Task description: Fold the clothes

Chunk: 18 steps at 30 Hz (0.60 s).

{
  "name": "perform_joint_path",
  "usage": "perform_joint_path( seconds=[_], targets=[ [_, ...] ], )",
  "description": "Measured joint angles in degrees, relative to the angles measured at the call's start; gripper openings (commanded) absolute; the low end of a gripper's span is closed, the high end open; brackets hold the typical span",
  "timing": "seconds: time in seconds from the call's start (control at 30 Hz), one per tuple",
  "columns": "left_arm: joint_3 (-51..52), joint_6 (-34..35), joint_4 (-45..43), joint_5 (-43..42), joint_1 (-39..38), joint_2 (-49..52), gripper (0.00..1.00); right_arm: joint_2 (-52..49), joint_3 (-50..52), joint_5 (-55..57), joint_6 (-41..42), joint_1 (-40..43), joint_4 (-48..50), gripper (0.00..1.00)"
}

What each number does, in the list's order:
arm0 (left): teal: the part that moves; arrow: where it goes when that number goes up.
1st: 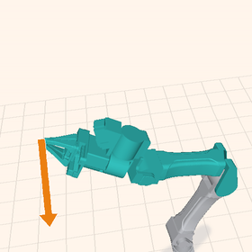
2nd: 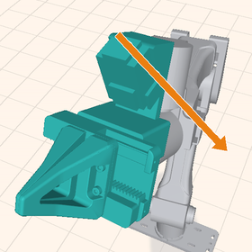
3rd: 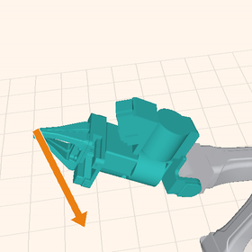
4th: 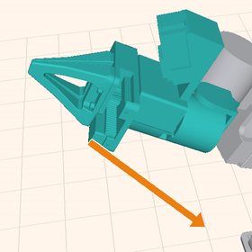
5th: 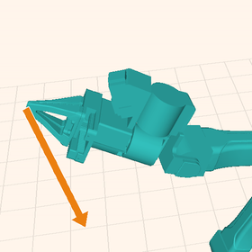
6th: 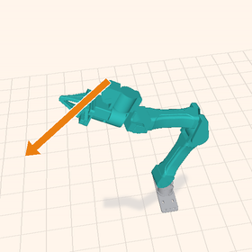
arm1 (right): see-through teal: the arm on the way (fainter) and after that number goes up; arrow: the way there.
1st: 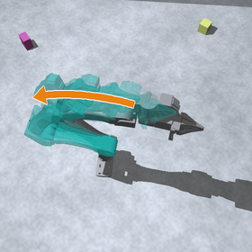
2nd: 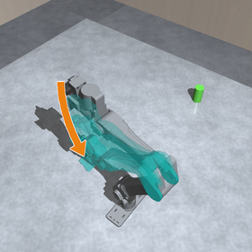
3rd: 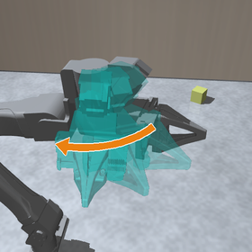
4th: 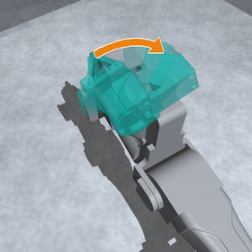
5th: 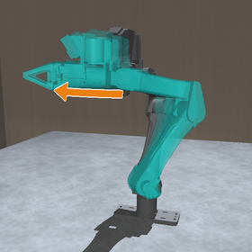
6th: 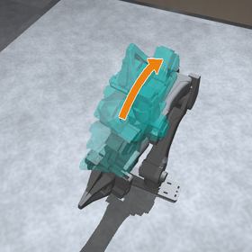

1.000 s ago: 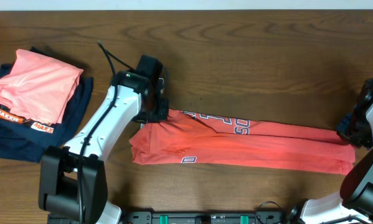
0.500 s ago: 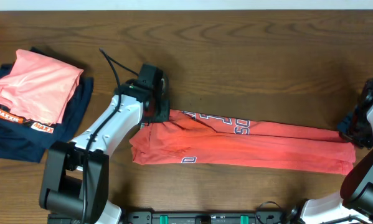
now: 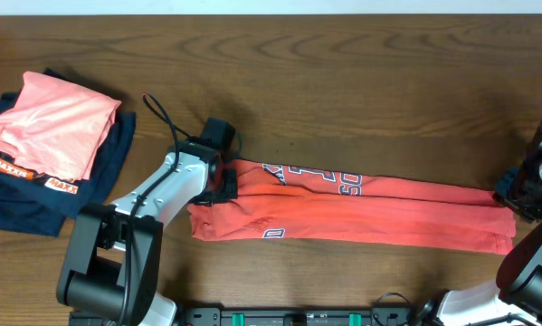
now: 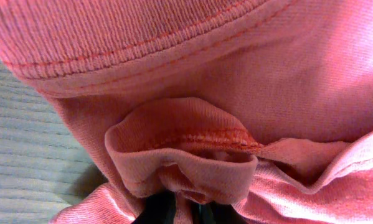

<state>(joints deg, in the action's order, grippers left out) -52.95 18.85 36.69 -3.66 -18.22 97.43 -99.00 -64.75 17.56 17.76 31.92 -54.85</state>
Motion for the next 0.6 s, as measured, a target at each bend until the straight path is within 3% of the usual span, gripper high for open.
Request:
perform_joint_path(
  seconds=[0.17,0.4,0.6],
  targets=[
    [-1.05,-0.11,0.04,0.33,0.9,-0.02,0.36,0.0,0.0,-0.42,0.39,0.11,-0.87,0.67],
    [-6.67,-0.2,2.99,1.79,5.07,-4.37,0.59,0.0,0.0,-3.85,-3.67,1.88,-0.87,0.65],
    [-7.3,-0.22,5.53,2.4,5.64,-13.14,0.62,0.0,0.26,-9.4,-9.44,4.22,-0.52,0.71]
  ],
)
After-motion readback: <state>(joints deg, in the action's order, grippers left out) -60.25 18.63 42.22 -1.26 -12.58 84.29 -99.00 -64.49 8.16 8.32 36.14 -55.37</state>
